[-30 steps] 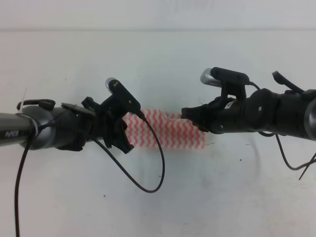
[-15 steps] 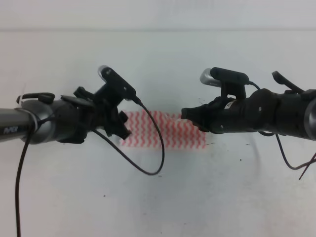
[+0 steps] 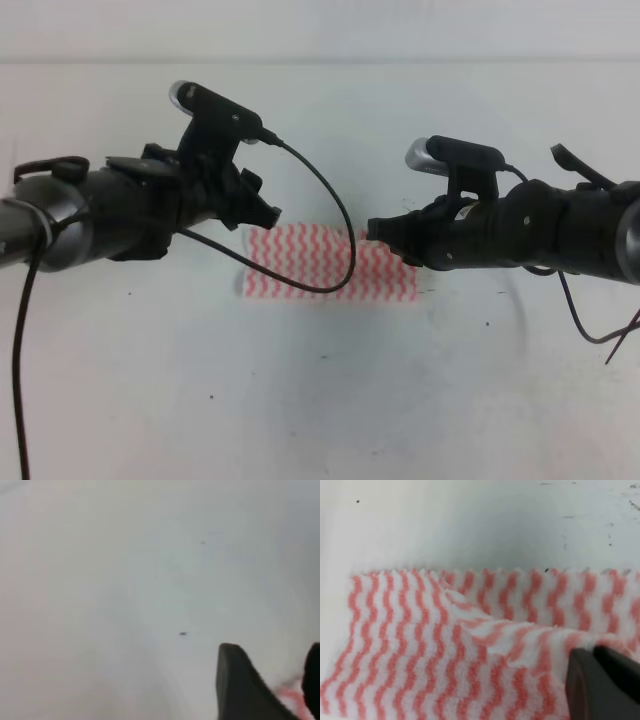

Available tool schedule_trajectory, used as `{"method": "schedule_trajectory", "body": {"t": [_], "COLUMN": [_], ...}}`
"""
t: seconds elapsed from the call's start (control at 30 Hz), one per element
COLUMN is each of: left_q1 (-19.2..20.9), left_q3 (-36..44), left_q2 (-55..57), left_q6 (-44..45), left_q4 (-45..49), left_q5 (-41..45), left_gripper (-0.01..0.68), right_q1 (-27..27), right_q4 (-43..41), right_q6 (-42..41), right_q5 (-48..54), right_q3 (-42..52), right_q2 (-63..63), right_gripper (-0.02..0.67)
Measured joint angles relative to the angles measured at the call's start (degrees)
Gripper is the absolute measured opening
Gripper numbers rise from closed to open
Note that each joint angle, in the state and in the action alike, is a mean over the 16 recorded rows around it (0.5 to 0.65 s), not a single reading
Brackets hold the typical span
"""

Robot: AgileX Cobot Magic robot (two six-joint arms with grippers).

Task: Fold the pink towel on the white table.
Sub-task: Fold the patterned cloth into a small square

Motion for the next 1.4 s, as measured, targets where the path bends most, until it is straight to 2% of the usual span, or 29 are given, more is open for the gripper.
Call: {"method": "schedule_trajectory", "body": {"t": [0.27, 0.37, 0.63, 1.4], "left_q1": [0.01, 0.0, 0.01, 0.01], "left_q3": [1.26, 1.95, 3.53, 3.65], "left_q2": [1.69, 2.56, 4.66, 6.19], "left_q6": [-2.08, -2.12, -2.23, -1.99], "left_q4": [-2.23, -2.47, -2.56, -2.09], "left_q5": [6.01, 7.18, 8.04, 8.17], "left_gripper": [0.098, 0.068, 0.042, 0.039], "right_q1": [-0.01, -0.02, -0.03, 0.0], "right_q4": [-0.06, -0.08, -0.11, -0.04], "right_q6": [-0.01, -0.02, -0.02, 0.31], "right_q5": [-0.23, -0.25, -0.17, -0.56], "right_q3": [-0.01, -0.01, -0.01, 0.01], "right_q2": [-0.04, -0.07, -0.1, 0.01], "right_gripper": [-0.016, -0.016, -0.016, -0.016]}}
